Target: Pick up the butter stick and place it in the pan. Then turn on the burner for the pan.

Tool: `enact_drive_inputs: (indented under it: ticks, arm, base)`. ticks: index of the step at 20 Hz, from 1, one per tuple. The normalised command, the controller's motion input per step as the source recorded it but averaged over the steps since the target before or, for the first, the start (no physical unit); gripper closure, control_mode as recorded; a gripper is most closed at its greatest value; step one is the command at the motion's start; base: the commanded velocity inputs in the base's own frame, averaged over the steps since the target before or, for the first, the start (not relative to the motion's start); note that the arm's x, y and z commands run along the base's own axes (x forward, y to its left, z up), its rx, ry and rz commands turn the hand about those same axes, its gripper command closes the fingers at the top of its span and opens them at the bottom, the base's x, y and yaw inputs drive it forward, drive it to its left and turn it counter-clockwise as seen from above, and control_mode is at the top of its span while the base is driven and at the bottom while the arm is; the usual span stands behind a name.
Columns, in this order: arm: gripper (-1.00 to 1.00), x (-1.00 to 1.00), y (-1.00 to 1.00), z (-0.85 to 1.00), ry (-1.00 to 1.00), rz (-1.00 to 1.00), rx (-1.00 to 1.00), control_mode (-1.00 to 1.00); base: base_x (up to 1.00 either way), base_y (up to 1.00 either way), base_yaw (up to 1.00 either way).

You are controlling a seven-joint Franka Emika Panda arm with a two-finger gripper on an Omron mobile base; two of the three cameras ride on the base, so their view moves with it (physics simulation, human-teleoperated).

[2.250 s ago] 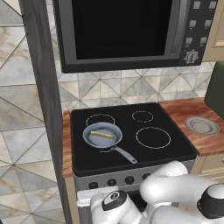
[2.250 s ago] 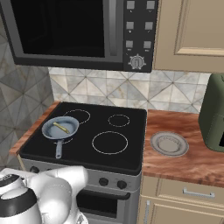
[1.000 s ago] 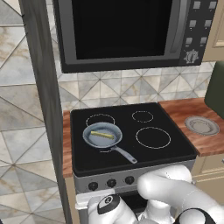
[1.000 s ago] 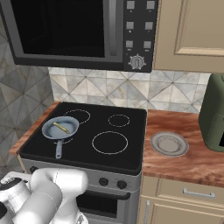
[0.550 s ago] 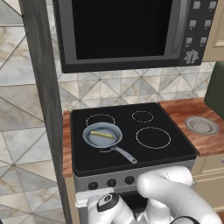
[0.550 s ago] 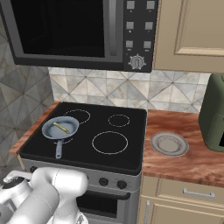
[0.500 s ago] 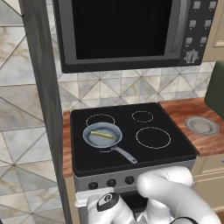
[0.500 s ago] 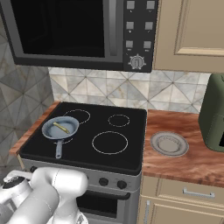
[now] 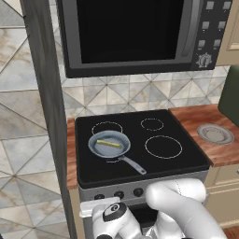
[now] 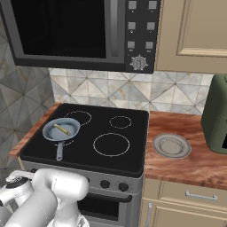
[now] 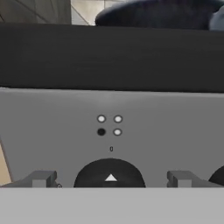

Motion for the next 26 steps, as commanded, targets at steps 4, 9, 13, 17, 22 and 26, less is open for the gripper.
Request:
enact_drive_inputs:
  ticks: [4, 9, 13, 17, 22, 26]
  arm:
    - [-1.00, 0.14, 0.03, -0.14, 0.00, 0.00, 0.00, -1.00]
    - [1.00, 0.14, 0.08, -0.16, 0.00, 0.00, 0.00, -1.00]
    - [1.00, 0.16, 0.12, -0.18, 0.00, 0.00, 0.00, -1.00]
    - [1.00, 0.11, 0.05, -0.06, 0.04, 0.00, 0.00, -1.00]
    - [1.00, 0.01, 0.00, -0.05, 0.03, 0.00, -0.02, -1.00]
    - [1.00, 0.00, 0.00, -0.09, 0.02, 0.00, -0.04, -1.00]
  base:
    - [0.00, 0.00, 0.00]
    - [0.00, 0.00, 0.00]
    - [0.00, 0.00, 0.00]
    - [0.00, 0.00, 0.00]
    - [0.00, 0.00, 0.00]
    - [0.00, 0.00, 0.00]
